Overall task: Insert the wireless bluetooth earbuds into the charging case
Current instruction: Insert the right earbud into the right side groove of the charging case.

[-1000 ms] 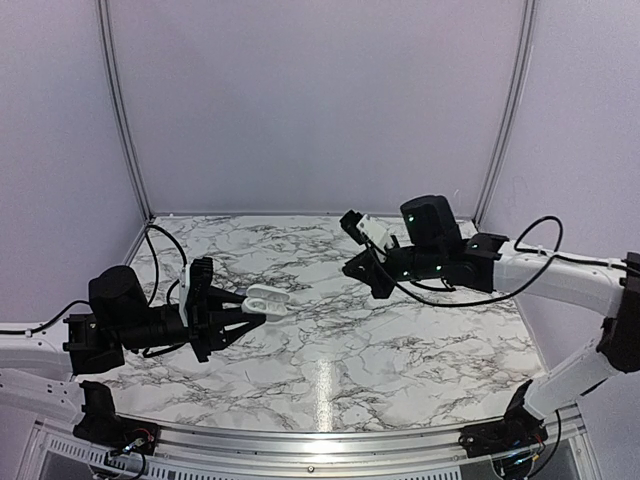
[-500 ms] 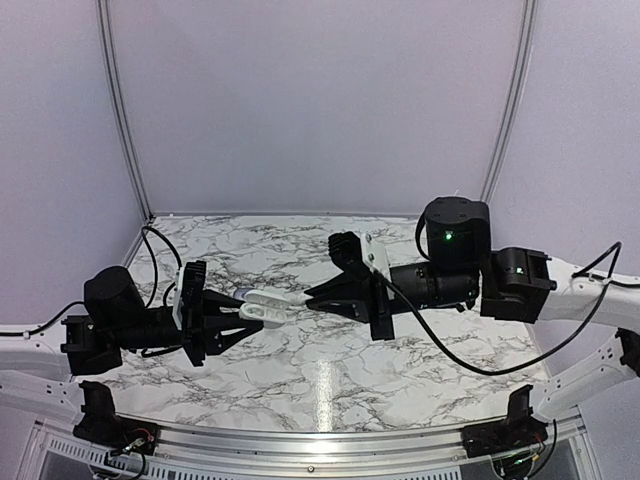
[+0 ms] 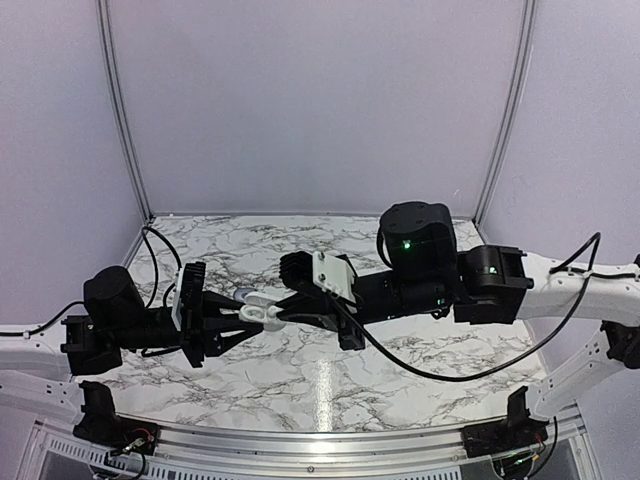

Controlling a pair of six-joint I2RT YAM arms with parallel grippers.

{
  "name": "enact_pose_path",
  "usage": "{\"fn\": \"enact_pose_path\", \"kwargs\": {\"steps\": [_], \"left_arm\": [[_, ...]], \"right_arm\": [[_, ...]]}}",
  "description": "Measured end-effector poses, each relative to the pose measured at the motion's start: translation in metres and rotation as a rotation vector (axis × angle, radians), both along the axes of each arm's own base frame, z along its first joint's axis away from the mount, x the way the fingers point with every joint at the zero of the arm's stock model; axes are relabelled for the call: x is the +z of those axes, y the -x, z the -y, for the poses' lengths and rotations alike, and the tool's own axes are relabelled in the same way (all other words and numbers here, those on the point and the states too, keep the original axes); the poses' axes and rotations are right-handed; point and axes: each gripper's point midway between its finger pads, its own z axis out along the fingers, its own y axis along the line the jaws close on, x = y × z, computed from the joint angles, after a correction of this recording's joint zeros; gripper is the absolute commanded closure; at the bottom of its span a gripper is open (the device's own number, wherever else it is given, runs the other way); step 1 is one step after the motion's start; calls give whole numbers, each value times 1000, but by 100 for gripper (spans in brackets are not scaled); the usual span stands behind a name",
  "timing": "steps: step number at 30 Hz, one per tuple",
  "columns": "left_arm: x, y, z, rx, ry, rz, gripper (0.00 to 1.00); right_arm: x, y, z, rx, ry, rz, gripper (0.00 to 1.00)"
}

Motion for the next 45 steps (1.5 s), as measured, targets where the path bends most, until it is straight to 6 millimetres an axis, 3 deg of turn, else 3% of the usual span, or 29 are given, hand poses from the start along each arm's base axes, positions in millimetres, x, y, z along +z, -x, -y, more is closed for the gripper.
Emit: {"fn": "enact_pose_path", "kwargs": {"steps": [6, 19, 24, 34, 39, 45], "left_arm": [[0, 0, 0, 0, 0, 0, 100], [-1, 0, 0, -2, -2, -1, 100], [-1, 1, 1, -5, -3, -1, 100], [-1, 1, 1, -7, -3, -1, 100], [-1, 1, 1, -7, -3, 0, 100], [-1, 1, 1, -7, -3, -1, 100]], "right_arm": [[-18, -6, -4, -25, 63, 4, 100], [-23, -11, -5, -45, 84, 12, 100], [-24, -11, -5, -44, 90, 7, 85], [-24, -11, -5, -44, 93, 6, 81], [-16, -5, -2, -19, 73, 1, 70], [25, 4, 10, -2, -40, 7, 57]]}}
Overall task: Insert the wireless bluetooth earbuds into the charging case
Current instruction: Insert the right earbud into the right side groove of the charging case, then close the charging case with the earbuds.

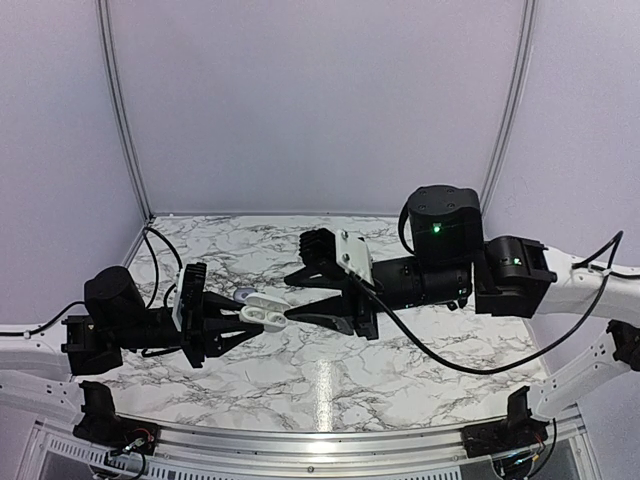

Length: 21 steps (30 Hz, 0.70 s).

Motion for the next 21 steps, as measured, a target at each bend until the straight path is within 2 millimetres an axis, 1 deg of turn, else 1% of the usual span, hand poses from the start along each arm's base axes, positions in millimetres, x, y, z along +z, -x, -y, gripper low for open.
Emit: {"fn": "enact_pose_path", "kwargs": {"steps": [1, 3, 8, 11, 13, 15, 21], "left_arm": [[0, 0, 0, 0, 0, 0, 100], [0, 0, 0, 0, 0, 0, 100], [0, 0, 0, 0, 0, 0, 100], [0, 0, 0, 0, 0, 0, 100], [0, 0, 0, 0, 0, 0, 100], [0, 0, 0, 0, 0, 0, 100], [0, -1, 0, 8, 0, -2, 100]], "right_arm": [[4, -1, 1, -5, -12, 3, 55], [5, -2, 0, -14, -17, 3, 47], [-15, -10, -10, -40, 31, -8, 40], [-27, -14, -14, -57, 59, -10, 39], [-32, -16, -17, -60, 72, -11, 40], [-36, -16, -18, -57, 82, -12, 43], [-39, -8, -20, -11, 88, -15, 57]]}}
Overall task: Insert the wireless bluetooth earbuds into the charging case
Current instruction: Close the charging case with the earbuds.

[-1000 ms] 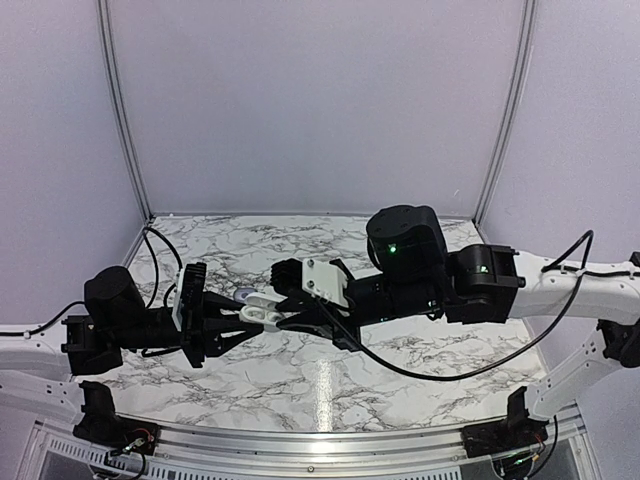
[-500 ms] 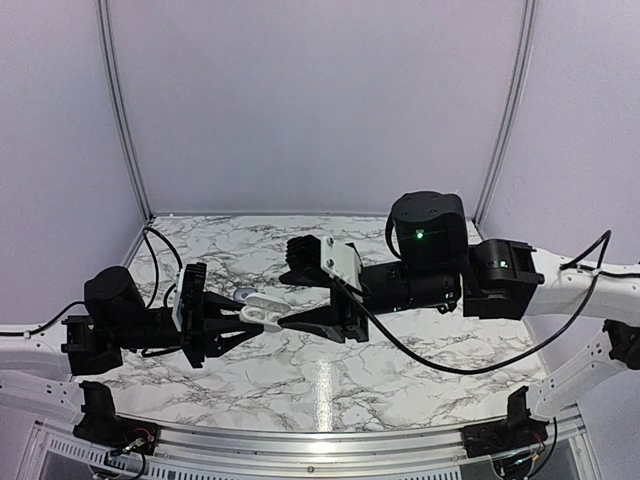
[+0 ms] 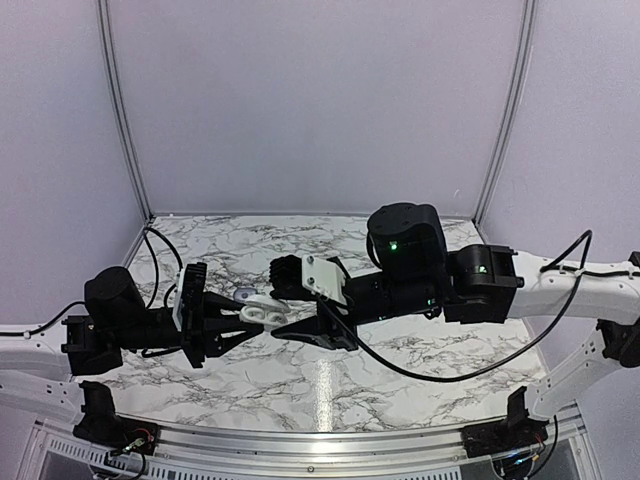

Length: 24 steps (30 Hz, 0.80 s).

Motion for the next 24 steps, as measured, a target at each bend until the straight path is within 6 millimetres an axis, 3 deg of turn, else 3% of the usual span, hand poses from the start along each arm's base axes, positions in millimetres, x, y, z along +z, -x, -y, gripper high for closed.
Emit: {"fn": "enact_pose_path", "kwargs": {"steps": [13, 24], "left_arm": [[-1, -3, 0, 20, -1, -12, 100], [-2, -2, 1, 7, -4, -14, 100]], "right_arm": [[-1, 13, 0, 79, 2, -10, 63], [-2, -12, 5, -7, 4, -33, 55]]}}
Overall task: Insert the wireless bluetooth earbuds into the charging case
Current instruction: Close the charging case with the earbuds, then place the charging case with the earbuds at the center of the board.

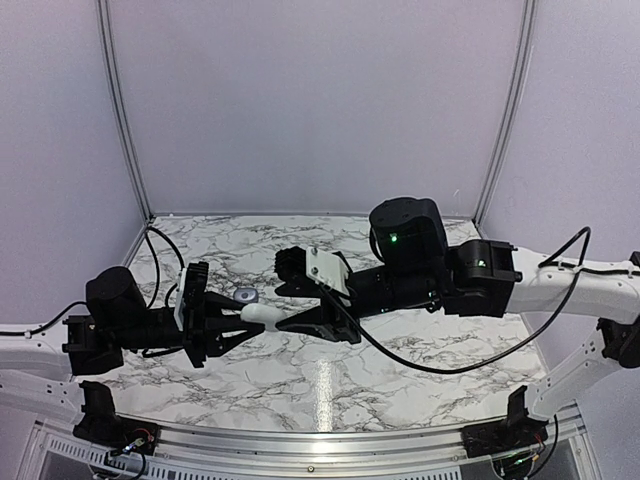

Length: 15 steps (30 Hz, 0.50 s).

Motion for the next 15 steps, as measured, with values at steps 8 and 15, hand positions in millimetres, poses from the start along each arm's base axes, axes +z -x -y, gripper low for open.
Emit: {"fn": "enact_pose_path", "kwargs": {"steps": [8, 15], "left_arm": [[-16, -24, 4, 108, -26, -99, 100], [-64, -93, -10, 347, -83, -343, 100]], "right_arm": [[-24, -35, 16, -79, 4, -92, 51], [-38, -78, 46, -180, -50, -225, 50]]}}
